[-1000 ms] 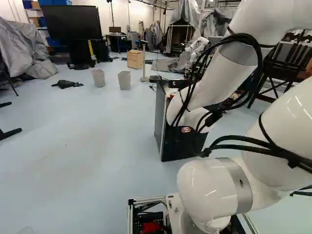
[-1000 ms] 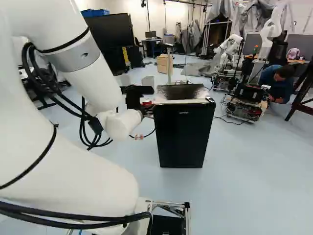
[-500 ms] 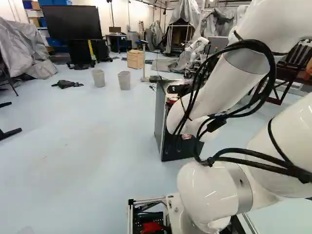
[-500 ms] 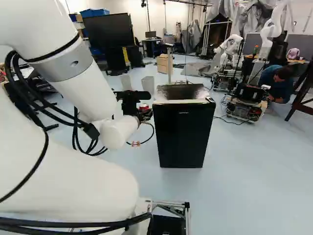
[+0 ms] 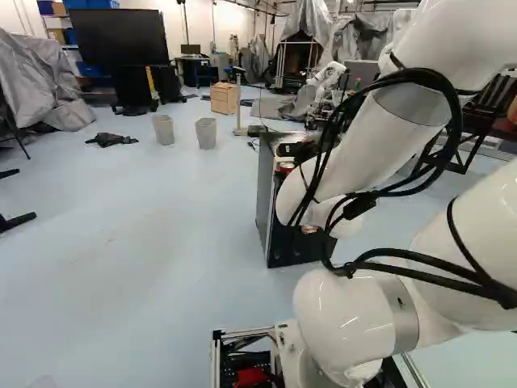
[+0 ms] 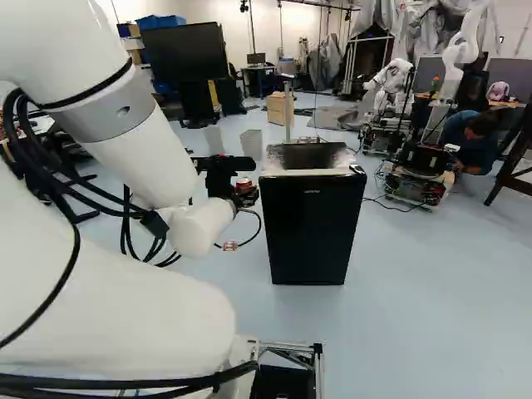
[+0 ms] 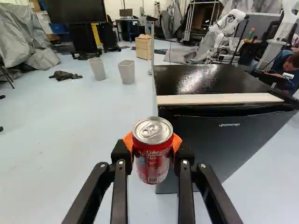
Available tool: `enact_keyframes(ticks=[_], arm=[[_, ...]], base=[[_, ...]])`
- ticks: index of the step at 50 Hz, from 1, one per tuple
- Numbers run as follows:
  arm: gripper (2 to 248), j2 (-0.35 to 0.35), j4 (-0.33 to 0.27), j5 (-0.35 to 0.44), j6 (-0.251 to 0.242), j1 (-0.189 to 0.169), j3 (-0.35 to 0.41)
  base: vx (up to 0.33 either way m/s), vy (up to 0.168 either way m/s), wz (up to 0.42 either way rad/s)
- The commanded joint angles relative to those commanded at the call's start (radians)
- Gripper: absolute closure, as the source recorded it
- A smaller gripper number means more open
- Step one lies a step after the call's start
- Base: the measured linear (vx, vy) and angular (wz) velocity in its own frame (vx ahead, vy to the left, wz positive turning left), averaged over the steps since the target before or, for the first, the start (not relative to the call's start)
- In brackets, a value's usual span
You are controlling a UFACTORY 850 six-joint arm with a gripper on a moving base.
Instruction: Grab a drink from the fridge
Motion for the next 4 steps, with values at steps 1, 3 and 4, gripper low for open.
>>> enact_keyframes(ticks=[1, 3, 4], arm=[[152, 0.000, 0.000, 0.000, 0.000, 0.000, 0.000], [152, 0.000, 0.000, 0.000, 0.000, 0.000, 0.000], [152, 0.000, 0.000, 0.000, 0.000, 0.000, 0.000]], base=[[0.000, 0.000, 0.000], [0.000, 0.000, 0.000], [0.000, 0.000, 0.000]])
